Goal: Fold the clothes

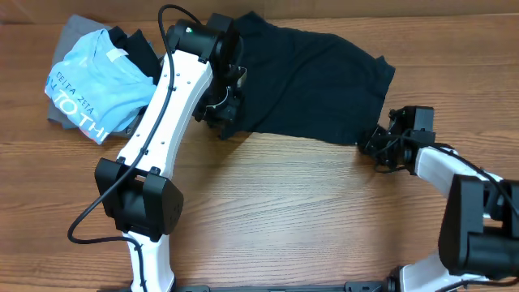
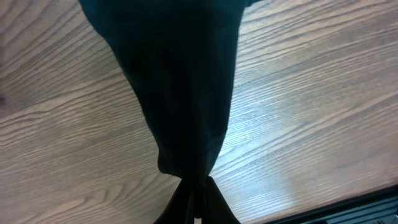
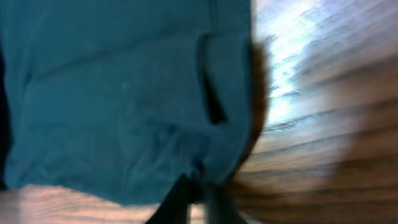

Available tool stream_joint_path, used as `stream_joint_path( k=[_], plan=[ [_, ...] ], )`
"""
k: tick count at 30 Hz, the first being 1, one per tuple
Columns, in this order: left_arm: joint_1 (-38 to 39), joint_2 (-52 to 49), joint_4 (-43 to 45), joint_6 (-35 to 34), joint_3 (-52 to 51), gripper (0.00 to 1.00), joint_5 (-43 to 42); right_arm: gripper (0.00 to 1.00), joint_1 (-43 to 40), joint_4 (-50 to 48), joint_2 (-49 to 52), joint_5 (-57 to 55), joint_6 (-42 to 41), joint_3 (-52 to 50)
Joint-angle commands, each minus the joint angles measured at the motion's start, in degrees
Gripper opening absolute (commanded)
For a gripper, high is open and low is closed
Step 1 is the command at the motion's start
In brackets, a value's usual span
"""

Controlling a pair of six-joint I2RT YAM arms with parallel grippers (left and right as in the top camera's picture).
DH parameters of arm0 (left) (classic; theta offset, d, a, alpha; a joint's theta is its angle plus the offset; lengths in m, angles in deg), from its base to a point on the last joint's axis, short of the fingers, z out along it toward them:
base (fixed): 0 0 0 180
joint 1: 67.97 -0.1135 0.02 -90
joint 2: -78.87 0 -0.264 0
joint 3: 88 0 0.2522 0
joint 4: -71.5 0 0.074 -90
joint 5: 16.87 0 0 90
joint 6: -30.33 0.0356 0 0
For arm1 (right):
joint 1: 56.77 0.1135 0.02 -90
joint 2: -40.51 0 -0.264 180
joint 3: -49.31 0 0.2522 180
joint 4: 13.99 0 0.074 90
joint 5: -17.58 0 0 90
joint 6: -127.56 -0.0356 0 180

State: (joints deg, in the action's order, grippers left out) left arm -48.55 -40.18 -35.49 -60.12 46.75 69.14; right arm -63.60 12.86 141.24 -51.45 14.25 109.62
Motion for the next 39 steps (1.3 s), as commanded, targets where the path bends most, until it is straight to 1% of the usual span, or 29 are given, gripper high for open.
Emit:
stream_joint_path(
  k=[1, 4, 7, 9, 10, 12, 14, 17, 19, 24, 26, 28, 29, 31, 32, 33, 35, 36, 37, 39],
  plan=[
    [-0.15, 1.16, -0.20, -2.62, -0.35, 0.04, 4.59, 0.04, -1.31, 3.67, 0.68, -2.23, -0.72, 0.98],
    [-0.85, 1.16, -0.22, -3.04, -0.35, 0.04, 5.60, 0.04, -4.11, 13.20, -2.73, -7.06, -0.72, 4.26],
    [-2.16, 1.16, -0.74, -3.80, -0.35, 0.04, 5.70, 0.04, -7.45, 24.06, -7.80, -16.72, -0.79, 8.04],
    [-3.19, 1.16, -1.49, -4.00, -0.35, 0.05, 5.70, 0.04, -9.49, 29.49, -10.97, -21.11, -0.83, 10.21],
    [-3.72, 1.16, -1.99, -4.00, -0.37, 0.05, 5.70, 0.04, -10.34, 31.28, -12.35, -21.49, -1.38, 10.88],
    [-4.59, 1.16, -3.15, -4.00, -0.37, 0.06, 5.68, 0.04, -11.63, 34.32, -14.56, -21.35, -3.23, 11.47],
    [-5.18, 1.16, -3.61, -4.09, -0.83, 0.07, 5.22, 0.04, -12.48, 37.73, -16.04, -21.97, -3.39, 11.50],
    [-5.25, 1.16, -3.61, -4.09, -2.56, 0.07, 2.23, 0.04, -13.16, 43.10, -16.63, -25.46, -4.24, 11.50],
    [-5.03, 1.16, -3.61, -4.28, -5.03, 0.05, 1.14, 0.04, -13.18, 45.62, -16.61, -27.74, -5.29, 11.47],
    [-3.91, 1.16, -3.61, -5.62, -14.14, 0.04, 0.94, 0.04, -13.18, 47.10, -16.61, -29.31, -5.29, 11.47],
    [-3.06, 1.16, -3.17, -6.40, -18.25, 0.04, -0.44, 0.04, -13.18, 47.19, -16.61, -29.33, -5.27, 11.47],
    [-1.81, 1.16, -1.27, -6.38, -22.25, 0.05, -2.38, 0.15, -13.18, 47.19, -16.61, -29.77, -5.27, 11.47],
    [-1.09, 1.16, 0.13, -6.14, -24.00, 0.06, -3.43, 0.16, -13.18, 47.17, -16.61, -30.27, -5.29, 11.47],
    [0.26, 1.16, 2.73, -5.77, -26.75, 0.11, -4.70, 0.17, -13.18, 47.15, -16.61, -31.41, -5.44, 11.47],
    [0.76, 1.16, 3.34, -5.77, -27.56, 0.15, -4.63, 0.22, -13.18, 47.08, -16.61, -32.13, -5.90, 11.47],
    [1.09, 1.16, 3.56, -5.73, -27.98, 0.19, -4.11, 0.32, -13.18, 47.10, -16.61, -33.24, -7.06, 11.47],
    [1.20, 1.16, 3.43, -5.73, -27.91, 0.26, -1.97, 0.43, -13.18, 46.97, -16.61, -35.95, -9.49, 11.47],
    [1.09, 1.18, 3.26, -5.75, -27.76, 0.29, -0.68, 0.51, -13.18, 46.64, -16.61, -36.89, -10.25, 11.47],
    [0.79, 1.16, 3.15, -5.77, -27.58, 0.32, 0.28, 0.54, -13.18, 45.88, -16.61, -36.96, -10.54, 11.47],
    [-0.26, 1.18, 3.98, -5.77, -27.32, 0.38, 1.53, 0.54, -13.18, 44.17, -16.61, -33.77, -10.45, 11.47]
  ],
)
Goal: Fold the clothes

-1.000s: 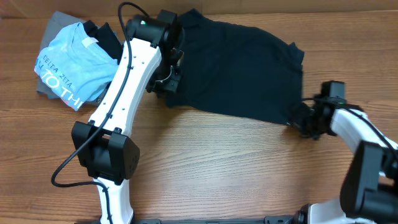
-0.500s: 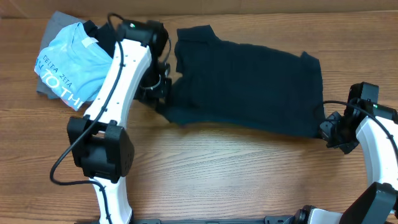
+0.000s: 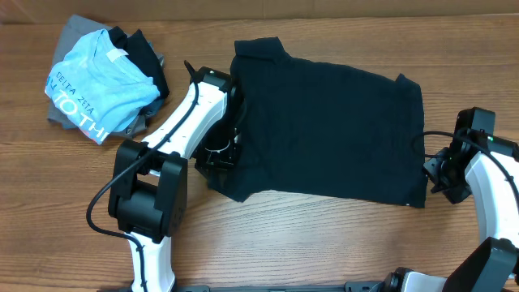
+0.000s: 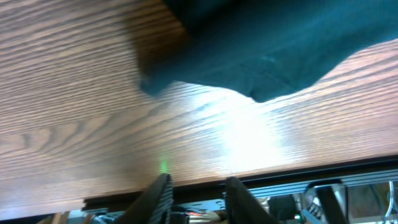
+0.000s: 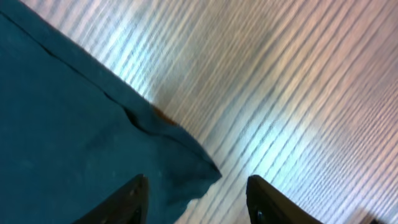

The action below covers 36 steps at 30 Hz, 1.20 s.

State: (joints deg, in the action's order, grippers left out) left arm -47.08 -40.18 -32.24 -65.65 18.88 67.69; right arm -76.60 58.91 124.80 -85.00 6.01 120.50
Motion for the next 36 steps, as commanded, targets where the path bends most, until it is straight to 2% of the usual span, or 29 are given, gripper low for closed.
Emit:
stream_joint_path(
  k=[1, 3, 5, 9, 13, 16, 20, 22, 25, 27, 30, 33, 34, 36],
  plan=[
    [-2.47, 1.16, 1.36, -0.24, 0.81, 0.40, 3.06, 0.55, -0.17, -3.37, -0.17, 3.28, -0.63, 0.59],
    [-4.28, 1.18, 2.93, -0.20, 1.53, 0.43, 2.25, 0.55, -0.13, -7.04, -0.15, 12.46, 6.10, 0.37],
    [-6.43, 1.18, 5.20, 0.61, 2.45, 0.43, 1.66, 0.56, -0.11, -8.81, -0.02, 18.47, 8.92, 0.22],
    [-10.75, 1.16, 14.71, 1.46, 2.78, 0.52, 0.39, 0.59, -0.11, -8.41, 1.79, 15.72, 6.05, -0.92],
    [-13.16, 0.92, 25.49, 5.55, 1.27, 0.62, -7.63, 0.60, -0.17, -9.84, 5.53, 14.14, 4.09, -3.23],
    [-13.35, -0.20, 29.99, 7.39, 0.79, 0.71, -8.61, 0.60, -0.17, -11.50, 8.11, 14.19, 4.09, -3.48],
    [-12.87, -2.80, 33.73, 8.66, 0.79, 0.72, -8.61, 0.60, -0.17, -12.92, 8.90, 14.84, 4.42, -3.48],
    [-12.83, -4.61, 34.82, 8.61, 0.79, 0.69, -9.18, 0.59, -0.17, -13.22, 8.90, 15.78, 5.44, -3.43],
    [-12.81, -7.58, 35.41, 8.59, 0.79, 0.57, -9.46, 0.59, -0.17, -13.20, 8.90, 16.72, 6.54, -3.43],
    [-12.83, -9.31, 35.39, 8.59, 0.79, 0.44, -9.44, 0.60, -0.17, -13.14, 8.90, 16.74, 6.51, -3.43],
    [-12.83, -11.04, 35.41, 8.52, 0.79, 0.33, -9.49, 0.59, -0.17, -13.25, 8.90, 16.72, 6.54, -3.43],
    [-12.83, -11.58, 35.10, 8.57, 0.79, 0.09, -9.64, 0.60, -0.17, -13.46, 8.90, 16.72, 6.51, -3.43],
    [-12.83, -11.56, 34.62, 8.59, 0.79, 0.04, -9.42, 0.60, -0.17, -13.62, 8.90, 16.72, 6.51, -3.43],
    [-13.09, -11.32, 32.33, 7.96, 1.05, 0.04, -7.02, 0.60, -0.17, -13.70, 8.90, 16.48, 6.51, -3.43]
  ],
)
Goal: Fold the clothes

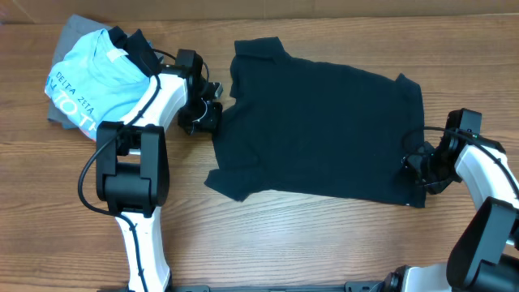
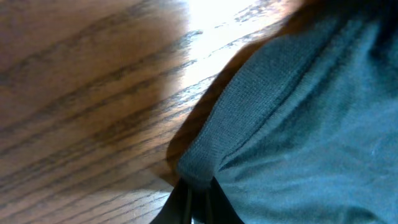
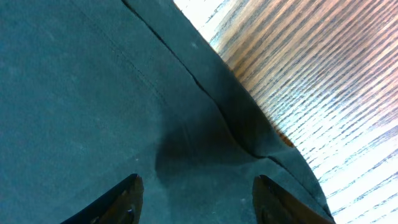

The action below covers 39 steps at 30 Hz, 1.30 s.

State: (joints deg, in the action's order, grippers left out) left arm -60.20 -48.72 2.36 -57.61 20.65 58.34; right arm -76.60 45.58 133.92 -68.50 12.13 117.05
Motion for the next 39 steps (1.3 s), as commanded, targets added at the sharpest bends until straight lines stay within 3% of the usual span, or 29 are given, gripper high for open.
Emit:
stream_joint_path(
  k=[1, 6, 11, 13, 16, 19, 25, 29, 32, 39],
  plan=[
    [-0.31, -2.71, -4.28, -2.01, -0.24, 0.04, 4.72, 0.60, -0.17, -0.37, -0.22, -0.42, 0.37, 0.02],
    [-2.86, -2.47, -16.50, -14.12, 1.97, 0.04, 11.82, 0.62, -0.17, -1.66, -0.20, -3.43, 0.37, 0.02],
    [-3.63, -2.25, -19.04, -15.41, 2.03, 0.06, 11.78, 0.69, -0.17, -2.91, -0.11, -4.42, 0.35, 0.02],
    [-3.63, -2.23, -18.99, -15.39, 2.12, 0.25, 11.47, 0.72, -0.17, -2.89, -0.04, -5.97, 0.35, 0.02],
    [-3.72, -2.14, -19.52, -13.73, 3.65, 0.34, 9.38, 0.71, -0.17, -3.06, 0.00, -6.78, 0.35, 0.02],
    [-3.74, -1.25, -21.29, -10.84, 6.80, 0.25, 5.44, 0.64, -0.17, -3.30, 0.17, -6.64, 0.37, -0.04],
    [-3.43, 3.61, -20.06, -7.80, 13.38, 0.34, 4.66, 0.54, -0.17, -3.04, 2.95, -2.01, 0.35, -1.49],
    [-2.95, 4.39, -14.10, -6.25, 13.33, 0.33, 4.92, 0.38, -0.17, -2.05, 5.25, 1.03, 0.35, -3.08],
    [-2.73, 3.15, -10.73, -6.27, 12.87, 0.29, 4.15, 0.20, -0.17, -1.36, 5.68, -1.18, -0.22, -3.30],
    [-0.31, -0.39, -4.31, -2.82, 12.83, 0.31, 3.76, 0.05, -3.85, 1.60, 5.62, -11.89, -9.14, -2.27]
  ],
)
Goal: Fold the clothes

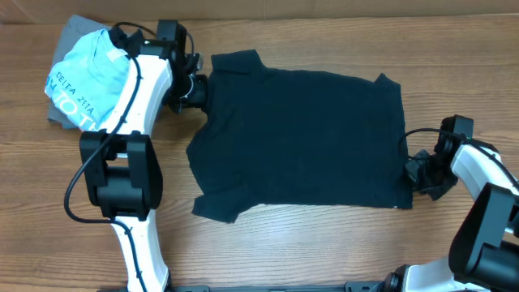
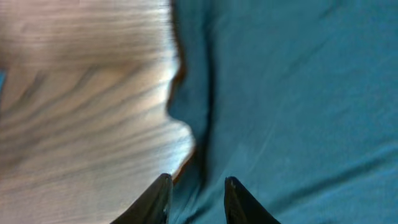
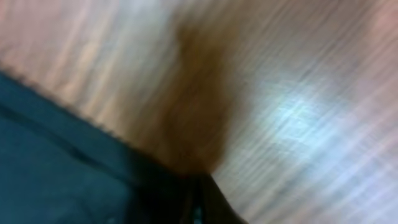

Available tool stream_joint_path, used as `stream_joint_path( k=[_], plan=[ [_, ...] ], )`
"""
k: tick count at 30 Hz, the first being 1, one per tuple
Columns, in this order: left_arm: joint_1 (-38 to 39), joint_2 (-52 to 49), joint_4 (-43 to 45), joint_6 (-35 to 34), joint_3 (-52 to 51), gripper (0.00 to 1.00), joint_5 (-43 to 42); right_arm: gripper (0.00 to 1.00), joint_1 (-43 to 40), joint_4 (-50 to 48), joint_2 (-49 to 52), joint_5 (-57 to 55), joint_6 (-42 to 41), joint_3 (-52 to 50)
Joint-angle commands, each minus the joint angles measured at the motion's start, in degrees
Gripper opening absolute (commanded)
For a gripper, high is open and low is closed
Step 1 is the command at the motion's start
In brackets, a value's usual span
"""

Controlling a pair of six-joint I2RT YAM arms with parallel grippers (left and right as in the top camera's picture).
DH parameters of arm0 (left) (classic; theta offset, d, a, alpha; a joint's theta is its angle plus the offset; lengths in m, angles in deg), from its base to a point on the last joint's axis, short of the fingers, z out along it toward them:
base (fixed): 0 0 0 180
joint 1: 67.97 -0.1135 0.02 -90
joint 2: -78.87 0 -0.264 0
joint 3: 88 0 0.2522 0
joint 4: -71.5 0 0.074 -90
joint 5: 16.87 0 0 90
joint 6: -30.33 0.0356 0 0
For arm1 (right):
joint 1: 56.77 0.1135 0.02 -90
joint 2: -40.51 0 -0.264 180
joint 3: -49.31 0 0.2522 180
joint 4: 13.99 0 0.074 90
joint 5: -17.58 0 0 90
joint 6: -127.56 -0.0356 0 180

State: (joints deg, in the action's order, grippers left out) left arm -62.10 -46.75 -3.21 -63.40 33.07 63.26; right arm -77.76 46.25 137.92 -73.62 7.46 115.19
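Note:
A dark t-shirt [image 1: 300, 138] lies spread flat across the middle of the table, collar to the left. My left gripper [image 1: 193, 91] is at its upper left sleeve edge. In the left wrist view that gripper [image 2: 196, 186] stands open over the cloth's edge [image 2: 186, 93], holding nothing. My right gripper [image 1: 418, 174] sits at the shirt's lower right corner. The right wrist view is blurred; there the gripper [image 3: 198, 208] is shut, with dark cloth [image 3: 56, 168] running into the fingers.
A pile of clothes lies at the back left corner, with a light blue printed shirt [image 1: 85, 81] on top and grey and black garments under it. Bare wooden table [image 1: 308, 243] lies in front of the shirt.
The shirt now lies further left and flatter. My left gripper has let go of the sleeve and stands open. My right gripper, open over the lower right corner before, is now shut there.
Both grippers first held the bunched shirt at the back of the table. Then it lay spread out with both grippers open. After that my left gripper was shut on the left sleeve. Now the shirt sits further left, left gripper open, right shut on the corner.

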Motion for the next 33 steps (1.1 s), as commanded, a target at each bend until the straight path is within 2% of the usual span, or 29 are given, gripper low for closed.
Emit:
stream_joint_path(
  k=[1, 7, 8, 9, 11, 13, 16, 18, 20, 21, 22, 23, 24, 27, 29, 31, 33],
  plan=[
    [1.99, -2.73, 2.08, 3.19, 0.42, 0.31, -1.16, 0.04, -3.61, 1.53, 1.62, -7.21, -4.46, 0.11],
    [3.08, -6.14, 5.90, 3.58, 0.42, 0.30, 0.33, 0.04, -7.61, 4.87, 1.62, -5.38, -1.92, 3.91],
    [3.13, -6.49, 6.45, 3.48, 0.42, 0.30, 0.87, 0.08, -7.65, 4.85, 1.62, -4.04, -0.46, 4.26],
    [3.15, -7.15, 7.17, 3.43, 0.42, 0.30, 0.85, 0.18, -7.63, 4.87, 1.62, -2.67, 0.79, 4.63],
    [3.17, -7.89, 7.80, 3.30, 0.42, 0.31, 0.83, 0.21, -7.63, 5.03, 1.62, -1.88, 0.98, 4.98],
    [3.17, -8.48, 8.31, 3.34, 0.44, 0.25, 0.94, 0.21, -7.63, 5.01, 1.62, -1.68, 0.98, 4.98],
    [3.08, -8.96, 9.22, 3.32, 0.44, 0.08, 4.13, 0.28, -7.65, 5.09, 1.62, -1.68, 0.98, 4.98],
    [2.69, -8.72, 9.35, 2.56, 0.83, 0.06, 6.95, 0.37, -7.65, 4.98, 1.62, -1.64, 0.98, 4.98],
    [1.92, -8.50, 7.93, 1.70, 2.82, 0.08, 8.46, 0.50, -7.65, 4.00, 1.62, 0.02, 2.71, 4.98],
    [1.51, -8.50, 6.75, 1.53, 4.46, 0.16, 8.39, 0.56, -7.65, 3.21, 1.62, 1.57, 4.17, 4.98],
    [1.05, -8.50, 5.22, 1.25, 6.45, 0.29, 8.35, 0.57, -7.65, 2.43, 1.62, 3.67, 5.81, 4.98],
    [0.59, -8.50, 3.21, 0.74, 8.87, 0.36, 8.33, 0.58, -7.65, 2.01, 1.62, 5.44, 6.73, 5.03],
    [0.07, -8.50, 0.59, 0.74, 11.91, 0.40, 8.11, 0.59, -7.65, 1.81, 1.62, 6.84, 7.63, 5.16],
    [-0.61, -8.50, -6.86, 0.81, 20.50, 0.44, 7.41, 0.59, -7.65, 2.08, 1.46, 9.64, 10.08, 6.29],
    [-0.66, -8.50, -11.32, 1.03, 25.59, 0.39, 3.96, 0.59, -7.65, 2.69, 0.76, 11.04, 10.67, 7.15],
    [-0.24, -8.50, -14.47, 2.60, 28.46, 0.25, -1.62, 0.59, -7.65, 3.19, -0.55, 11.85, 10.67, 7.91],
    [0.87, -8.50, -16.48, 3.78, 28.94, 0.18, -4.39, 0.59, -7.65, 3.34, -2.40, 11.85, 10.67, 8.46]
  ],
)
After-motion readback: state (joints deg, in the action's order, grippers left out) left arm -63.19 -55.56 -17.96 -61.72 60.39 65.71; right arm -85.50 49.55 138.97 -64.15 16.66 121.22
